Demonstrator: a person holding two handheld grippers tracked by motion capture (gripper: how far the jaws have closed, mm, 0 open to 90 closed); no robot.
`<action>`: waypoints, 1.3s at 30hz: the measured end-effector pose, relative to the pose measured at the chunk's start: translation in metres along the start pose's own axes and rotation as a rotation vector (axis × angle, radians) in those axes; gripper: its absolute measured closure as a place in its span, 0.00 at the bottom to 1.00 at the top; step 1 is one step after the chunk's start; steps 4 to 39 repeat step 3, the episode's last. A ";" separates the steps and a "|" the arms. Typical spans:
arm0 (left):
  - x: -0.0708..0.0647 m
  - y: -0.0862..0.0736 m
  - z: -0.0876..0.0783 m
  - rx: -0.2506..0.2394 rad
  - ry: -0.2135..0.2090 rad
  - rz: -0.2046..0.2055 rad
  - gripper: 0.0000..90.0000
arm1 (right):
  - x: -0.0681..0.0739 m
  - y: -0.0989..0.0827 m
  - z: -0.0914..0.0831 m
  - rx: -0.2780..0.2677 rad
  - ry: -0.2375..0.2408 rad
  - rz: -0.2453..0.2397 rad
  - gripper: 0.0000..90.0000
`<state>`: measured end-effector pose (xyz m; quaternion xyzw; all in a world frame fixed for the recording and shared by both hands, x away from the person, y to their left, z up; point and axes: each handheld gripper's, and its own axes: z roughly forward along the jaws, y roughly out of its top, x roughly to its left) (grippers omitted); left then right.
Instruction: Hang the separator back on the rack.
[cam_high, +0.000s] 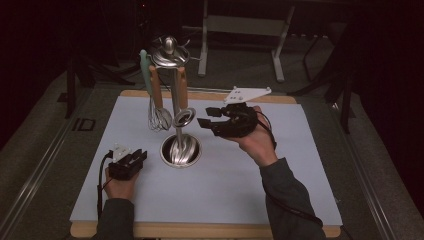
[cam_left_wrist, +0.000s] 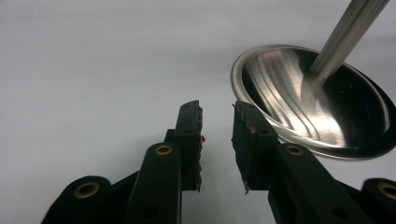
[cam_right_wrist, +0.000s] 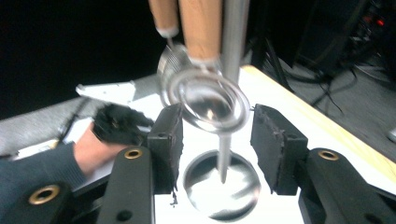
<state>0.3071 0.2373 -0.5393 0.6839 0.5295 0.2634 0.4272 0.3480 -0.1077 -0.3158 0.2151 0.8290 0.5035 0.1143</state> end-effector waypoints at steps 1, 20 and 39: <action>0.000 0.000 0.000 0.000 0.000 0.000 0.80 | -0.002 -0.004 -0.001 0.014 -0.007 0.001 0.58; 0.000 0.000 0.000 0.000 0.001 -0.003 0.80 | -0.006 -0.011 -0.004 0.030 -0.017 0.005 0.57; 0.000 0.000 0.000 0.000 0.001 -0.003 0.80 | -0.006 -0.011 -0.004 0.030 -0.017 0.005 0.57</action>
